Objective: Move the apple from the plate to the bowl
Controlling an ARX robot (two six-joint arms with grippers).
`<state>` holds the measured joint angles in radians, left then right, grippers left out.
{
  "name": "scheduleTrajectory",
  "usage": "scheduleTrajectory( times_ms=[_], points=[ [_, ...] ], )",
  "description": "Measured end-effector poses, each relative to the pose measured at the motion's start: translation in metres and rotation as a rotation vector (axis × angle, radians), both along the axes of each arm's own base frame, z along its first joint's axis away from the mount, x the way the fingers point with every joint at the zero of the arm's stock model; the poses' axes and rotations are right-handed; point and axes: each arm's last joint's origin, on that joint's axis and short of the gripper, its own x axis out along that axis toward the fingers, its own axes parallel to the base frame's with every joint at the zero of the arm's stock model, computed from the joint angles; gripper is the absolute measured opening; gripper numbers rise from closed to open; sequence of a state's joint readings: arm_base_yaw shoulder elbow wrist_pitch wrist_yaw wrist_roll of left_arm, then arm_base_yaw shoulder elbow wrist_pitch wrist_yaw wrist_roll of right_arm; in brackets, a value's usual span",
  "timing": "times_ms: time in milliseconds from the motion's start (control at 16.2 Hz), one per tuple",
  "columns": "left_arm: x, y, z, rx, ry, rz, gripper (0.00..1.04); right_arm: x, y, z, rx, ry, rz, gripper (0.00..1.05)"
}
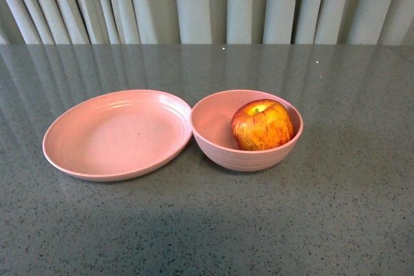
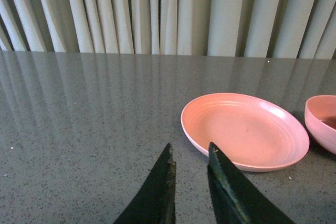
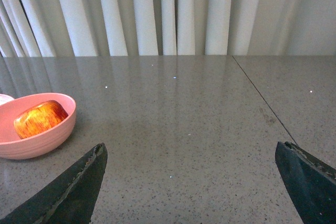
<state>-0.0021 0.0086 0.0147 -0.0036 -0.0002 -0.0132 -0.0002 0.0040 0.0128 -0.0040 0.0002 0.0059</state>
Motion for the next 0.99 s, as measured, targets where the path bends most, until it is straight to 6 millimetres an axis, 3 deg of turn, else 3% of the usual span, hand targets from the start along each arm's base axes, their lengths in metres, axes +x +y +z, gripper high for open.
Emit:
scheduleTrajectory(
  times_ms=[123, 370, 493, 986],
  points=[
    [0.0, 0.0, 0.0, 0.0, 0.0, 0.0, 0.4, 0.0, 0.0, 0.0, 0.0, 0.0, 0.0, 0.98],
    [0.0, 0.0, 0.0, 0.0, 0.0, 0.0, 0.85, 0.0, 0.0, 0.0, 0.0, 0.0, 0.0, 0.98],
    [0.0, 0.0, 0.0, 0.002, 0.0, 0.0, 0.99, 0.0, 0.0, 0.0, 0.0, 0.0, 0.0, 0.98],
    [0.0, 0.0, 0.0, 0.002, 0.0, 0.0, 0.98, 0.0, 0.0, 0.0, 0.0, 0.0, 0.0, 0.98]
  ],
)
